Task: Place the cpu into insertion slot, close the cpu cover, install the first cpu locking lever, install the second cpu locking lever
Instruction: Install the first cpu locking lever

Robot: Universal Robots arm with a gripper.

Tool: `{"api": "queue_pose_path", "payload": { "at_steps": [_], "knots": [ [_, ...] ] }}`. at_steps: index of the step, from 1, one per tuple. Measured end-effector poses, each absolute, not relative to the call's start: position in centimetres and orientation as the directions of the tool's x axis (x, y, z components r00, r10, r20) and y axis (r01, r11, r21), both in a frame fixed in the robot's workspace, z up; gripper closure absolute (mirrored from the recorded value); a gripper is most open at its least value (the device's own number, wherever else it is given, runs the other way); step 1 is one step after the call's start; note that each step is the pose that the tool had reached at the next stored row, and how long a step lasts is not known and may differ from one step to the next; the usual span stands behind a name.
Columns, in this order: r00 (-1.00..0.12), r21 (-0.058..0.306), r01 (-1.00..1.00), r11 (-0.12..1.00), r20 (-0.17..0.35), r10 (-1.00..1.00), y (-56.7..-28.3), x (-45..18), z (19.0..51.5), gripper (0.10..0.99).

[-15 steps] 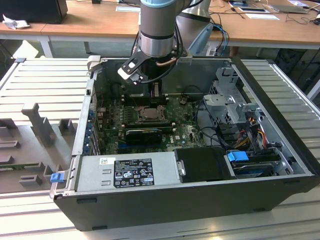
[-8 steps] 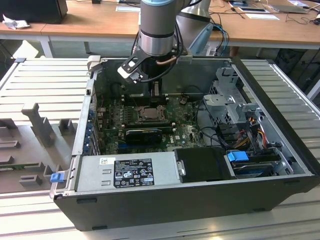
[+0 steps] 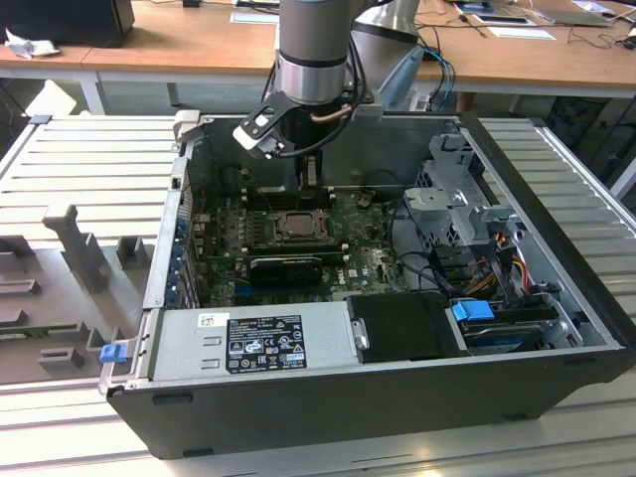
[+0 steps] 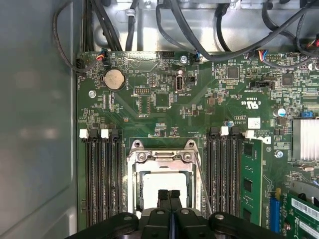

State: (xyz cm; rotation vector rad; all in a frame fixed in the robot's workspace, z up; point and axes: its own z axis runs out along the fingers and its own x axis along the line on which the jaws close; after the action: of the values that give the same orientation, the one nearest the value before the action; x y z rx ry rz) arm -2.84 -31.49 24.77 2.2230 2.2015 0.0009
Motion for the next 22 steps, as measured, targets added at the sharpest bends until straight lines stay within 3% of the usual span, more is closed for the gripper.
{"api": "queue_pose_path", "payload": {
  "at_steps": [14,22],
  "knots": [
    [0.010,0.010,1.000,-0.010,-0.014,1.000,-31.5,-2.8,29.3,0.980],
    [-0.037,0.010,0.999,0.037,-0.014,0.999,-31.5,-2.8,29.5,0.980]
  ]
}}
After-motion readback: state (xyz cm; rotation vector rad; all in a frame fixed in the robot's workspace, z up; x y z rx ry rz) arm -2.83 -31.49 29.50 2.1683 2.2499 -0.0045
